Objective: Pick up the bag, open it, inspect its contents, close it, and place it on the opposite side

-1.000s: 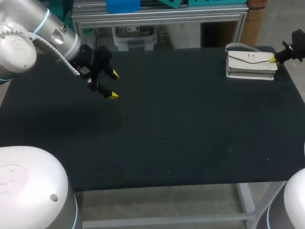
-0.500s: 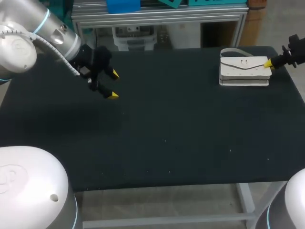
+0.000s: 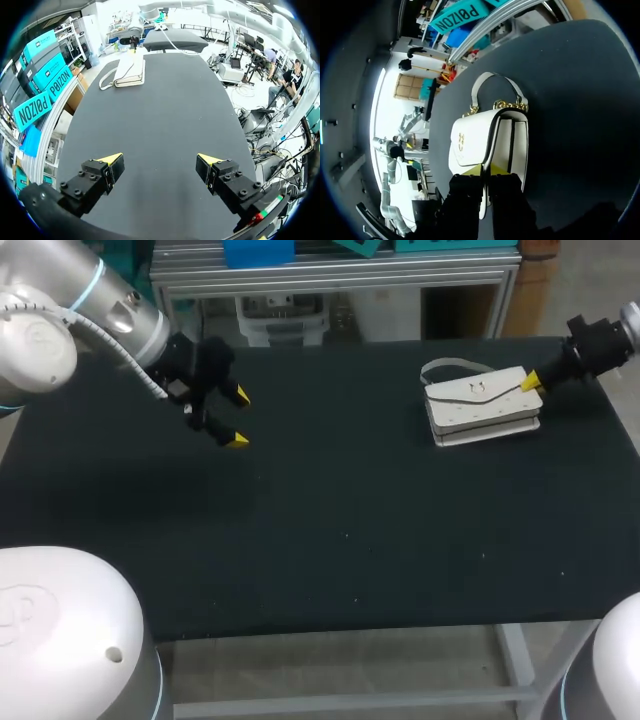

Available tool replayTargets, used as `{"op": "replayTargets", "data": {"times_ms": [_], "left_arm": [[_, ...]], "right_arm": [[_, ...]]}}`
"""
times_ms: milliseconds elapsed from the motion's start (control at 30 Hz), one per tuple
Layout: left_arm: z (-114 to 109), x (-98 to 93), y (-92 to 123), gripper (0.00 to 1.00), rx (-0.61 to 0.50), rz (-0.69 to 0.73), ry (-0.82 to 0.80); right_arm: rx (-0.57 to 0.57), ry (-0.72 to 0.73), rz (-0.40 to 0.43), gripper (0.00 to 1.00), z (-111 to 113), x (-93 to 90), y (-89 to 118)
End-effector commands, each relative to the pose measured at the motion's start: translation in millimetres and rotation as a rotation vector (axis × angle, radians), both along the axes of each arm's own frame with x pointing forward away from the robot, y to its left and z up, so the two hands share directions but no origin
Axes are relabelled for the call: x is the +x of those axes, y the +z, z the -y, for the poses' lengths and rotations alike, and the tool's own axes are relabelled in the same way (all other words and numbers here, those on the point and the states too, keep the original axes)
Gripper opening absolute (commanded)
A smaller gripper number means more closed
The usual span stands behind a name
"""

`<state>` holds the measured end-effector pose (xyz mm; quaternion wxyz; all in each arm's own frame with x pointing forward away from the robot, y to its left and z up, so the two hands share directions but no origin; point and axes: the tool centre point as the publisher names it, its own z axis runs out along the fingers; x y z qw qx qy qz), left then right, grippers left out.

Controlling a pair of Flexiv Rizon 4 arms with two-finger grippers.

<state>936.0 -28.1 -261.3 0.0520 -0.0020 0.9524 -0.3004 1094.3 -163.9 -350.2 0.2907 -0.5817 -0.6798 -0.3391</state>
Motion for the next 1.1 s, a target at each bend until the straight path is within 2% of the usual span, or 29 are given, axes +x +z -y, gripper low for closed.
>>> {"op": "replayTargets", "data": {"times_ms": [33,233,300,900,967,1100], "left_arm": [[0,0.2,-1,1.00,-0.003,0.001,0.000],[0,0.2,-1,1.00,-0.003,0.001,0.000],[0,0.2,-1,1.00,-0.003,0.001,0.000],[0,0.2,-1,1.00,-0.003,0.001,0.000],[0,0.2,-1,1.00,-0.003,0.001,0.000],[0,0.2,-1,1.00,-0.003,0.001,0.000]], "right_arm": [[-0.066,-0.012,0.030,0.00,-34,-18.4,8],[-0.090,-0.006,0.018,0.00,-66,-40.4,15],[-0.095,-0.015,-0.014,0.00,-63,-44.7,19],[-0.095,-0.015,-0.014,0.00,-63,-44.7,19],[-0.071,-0.009,0.002,0.00,-75,-49.7,16],[0.078,0.002,0.049,0.00,-94,-61.2,18]]}}
